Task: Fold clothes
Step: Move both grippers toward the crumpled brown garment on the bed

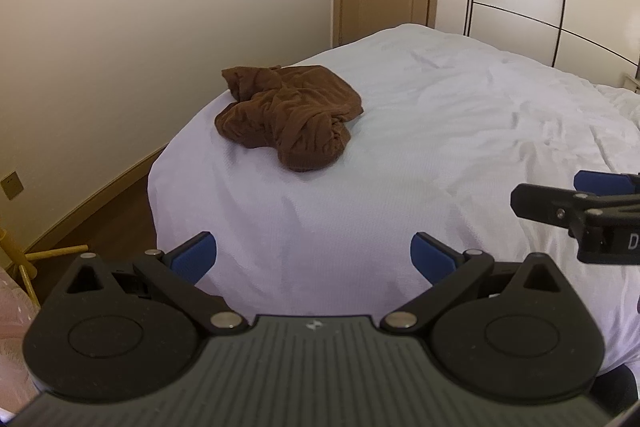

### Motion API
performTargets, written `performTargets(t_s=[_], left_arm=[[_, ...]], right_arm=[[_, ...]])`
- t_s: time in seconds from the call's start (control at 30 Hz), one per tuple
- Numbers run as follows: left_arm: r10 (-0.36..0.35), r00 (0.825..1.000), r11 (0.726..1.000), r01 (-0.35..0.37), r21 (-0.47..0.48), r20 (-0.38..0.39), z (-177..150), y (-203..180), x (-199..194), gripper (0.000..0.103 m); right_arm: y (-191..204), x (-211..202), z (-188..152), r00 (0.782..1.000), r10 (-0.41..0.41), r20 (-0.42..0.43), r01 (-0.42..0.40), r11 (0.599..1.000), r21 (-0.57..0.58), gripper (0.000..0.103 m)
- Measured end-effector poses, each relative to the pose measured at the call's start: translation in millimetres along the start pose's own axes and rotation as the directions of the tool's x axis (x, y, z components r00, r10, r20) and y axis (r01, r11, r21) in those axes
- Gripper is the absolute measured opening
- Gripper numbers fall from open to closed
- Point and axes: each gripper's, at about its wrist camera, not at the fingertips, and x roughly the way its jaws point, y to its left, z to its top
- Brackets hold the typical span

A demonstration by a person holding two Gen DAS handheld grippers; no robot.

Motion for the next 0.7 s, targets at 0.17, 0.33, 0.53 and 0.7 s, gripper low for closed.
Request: performTargets(t_s=[0.17, 0.33, 0.53, 0.7], left_arm=[[-0.005, 1.000, 1.000, 0.005, 0.016, 0.017, 2, -4, -4, 0.102], [-0.008, 0.999, 1.000, 0.007, 0.030, 0.034, 5, -7, -6, 0.102], [0.034, 0.997, 0.998, -0.037, 0.049, 0.066, 14, 6, 8, 0.102], [0.071, 0.994, 0.995, -0.077, 0.071, 0.082, 21, 29, 45, 0.102]], right_arm=[[-3, -7, -1, 1.000, -0.002, 0.018, 0.002, 1.000, 0.009, 0.102], [-9, -14, -4, 0.999, -0.006, 0.034, 0.005, 1.000, 0.023, 0.102], [-7, 7, 7, 0.999, 0.005, 0.044, -0.002, 0.999, -0.054, 0.102], [-4, 27, 18, 0.999, 0.016, 0.051, -0.009, 0.992, -0.129, 0.102]])
